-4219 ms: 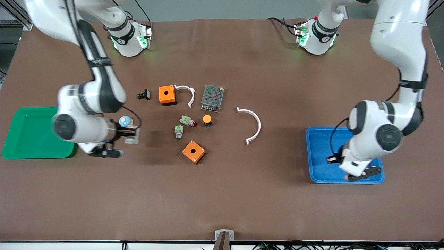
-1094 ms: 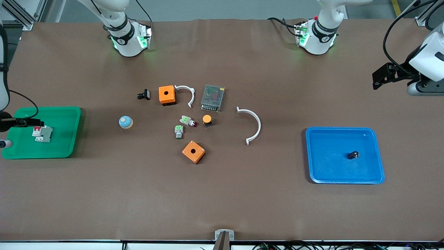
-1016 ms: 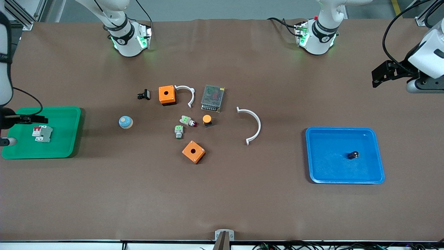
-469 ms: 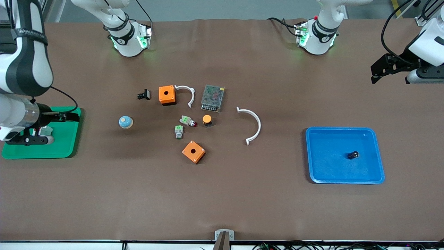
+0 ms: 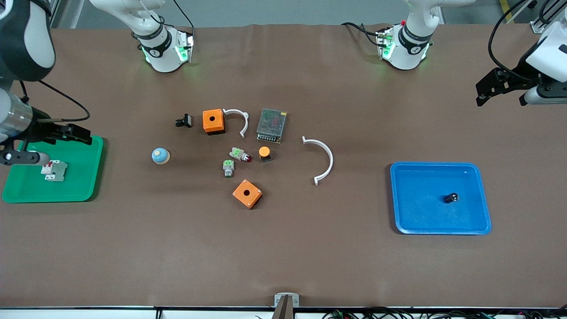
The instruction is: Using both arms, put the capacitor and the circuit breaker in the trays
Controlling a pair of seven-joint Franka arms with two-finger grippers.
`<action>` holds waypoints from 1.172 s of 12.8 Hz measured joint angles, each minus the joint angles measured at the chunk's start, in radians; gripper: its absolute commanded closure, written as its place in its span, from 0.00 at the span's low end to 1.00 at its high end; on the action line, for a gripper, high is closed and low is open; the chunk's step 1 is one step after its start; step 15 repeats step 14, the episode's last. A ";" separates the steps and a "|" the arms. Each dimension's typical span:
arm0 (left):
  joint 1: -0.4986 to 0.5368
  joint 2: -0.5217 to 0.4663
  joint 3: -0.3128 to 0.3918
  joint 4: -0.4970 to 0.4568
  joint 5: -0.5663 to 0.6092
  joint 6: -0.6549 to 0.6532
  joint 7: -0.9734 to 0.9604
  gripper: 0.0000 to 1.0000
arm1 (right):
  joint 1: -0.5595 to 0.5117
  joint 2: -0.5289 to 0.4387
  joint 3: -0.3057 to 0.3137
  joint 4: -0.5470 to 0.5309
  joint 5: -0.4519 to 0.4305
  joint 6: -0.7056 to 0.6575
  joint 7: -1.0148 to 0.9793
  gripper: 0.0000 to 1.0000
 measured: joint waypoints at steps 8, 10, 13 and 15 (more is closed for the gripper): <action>0.010 0.018 0.001 0.020 -0.020 0.002 0.004 0.00 | -0.016 -0.031 -0.012 0.089 0.001 -0.027 -0.042 0.00; 0.010 0.020 0.001 0.020 -0.039 0.002 0.003 0.00 | -0.019 -0.040 -0.012 0.101 0.005 -0.016 -0.043 0.00; 0.010 0.026 0.001 0.020 -0.041 0.001 0.002 0.00 | -0.020 -0.051 -0.013 0.124 0.007 -0.016 -0.043 0.00; 0.010 0.027 0.001 0.020 -0.041 0.001 0.002 0.00 | -0.021 -0.052 -0.012 0.127 0.008 -0.017 -0.043 0.00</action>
